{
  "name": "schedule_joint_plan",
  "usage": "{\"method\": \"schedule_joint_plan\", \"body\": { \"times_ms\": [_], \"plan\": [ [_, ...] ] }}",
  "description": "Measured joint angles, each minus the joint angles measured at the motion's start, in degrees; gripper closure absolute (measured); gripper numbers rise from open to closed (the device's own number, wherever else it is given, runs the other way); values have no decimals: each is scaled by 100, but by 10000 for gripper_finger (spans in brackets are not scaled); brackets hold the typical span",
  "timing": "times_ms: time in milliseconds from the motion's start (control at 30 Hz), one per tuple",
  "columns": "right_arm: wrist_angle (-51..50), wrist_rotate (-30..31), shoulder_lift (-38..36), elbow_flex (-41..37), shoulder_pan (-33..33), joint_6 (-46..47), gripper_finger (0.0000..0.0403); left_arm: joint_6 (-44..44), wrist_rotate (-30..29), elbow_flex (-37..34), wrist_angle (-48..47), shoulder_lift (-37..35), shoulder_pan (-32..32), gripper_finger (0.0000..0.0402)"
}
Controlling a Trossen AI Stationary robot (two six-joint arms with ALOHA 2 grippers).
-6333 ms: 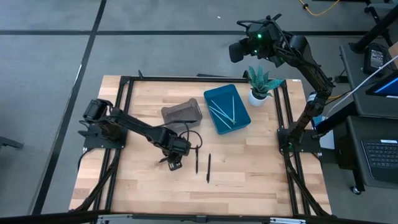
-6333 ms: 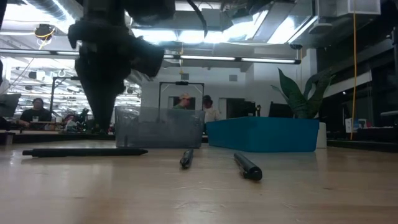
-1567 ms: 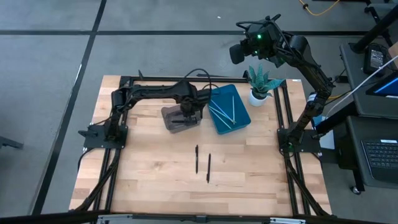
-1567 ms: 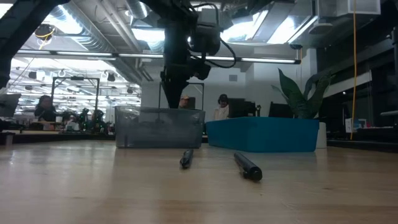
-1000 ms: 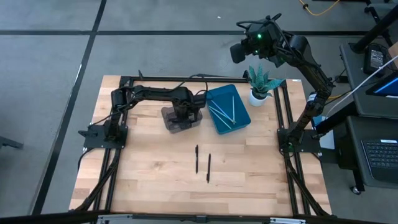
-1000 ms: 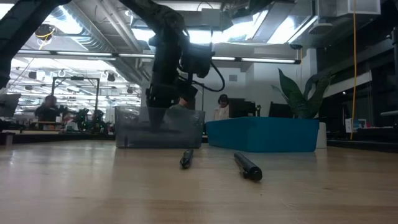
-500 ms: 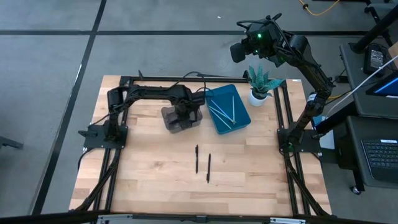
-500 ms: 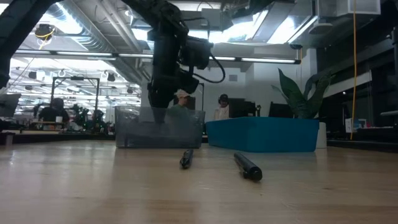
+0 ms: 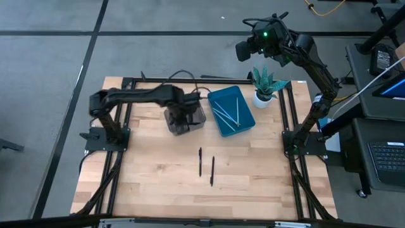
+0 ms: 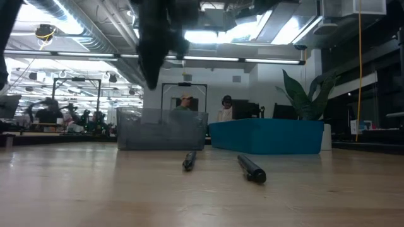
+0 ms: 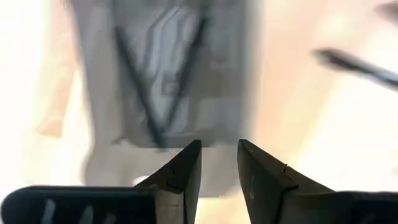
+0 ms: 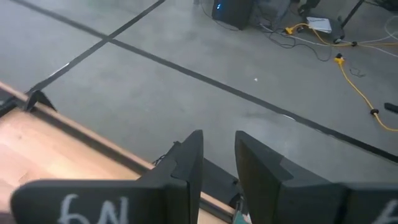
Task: Sort pens & pencils
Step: Put the left black pen into the black bin
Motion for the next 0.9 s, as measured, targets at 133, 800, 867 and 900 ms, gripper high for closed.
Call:
{"method": "schedule_joint_plan", "body": {
  "times_ms": [133, 800, 867, 900],
  "plan": [
    [225, -35, 0, 0, -133, -7, 309, 35, 38, 0, 445, -457, -769, 305],
    [291, -768, 2, 0, -193, 159, 309, -2203, -25, -826, 2827, 190, -2158, 305],
    [314, -764, 2, 0, -193, 148, 309, -2783, -243, -831, 3005, 190, -2281, 305],
    [317, -764, 2, 0, -193, 112, 309, -3054, -363, -827, 3103, 190, -2337, 305]
  ]
}}
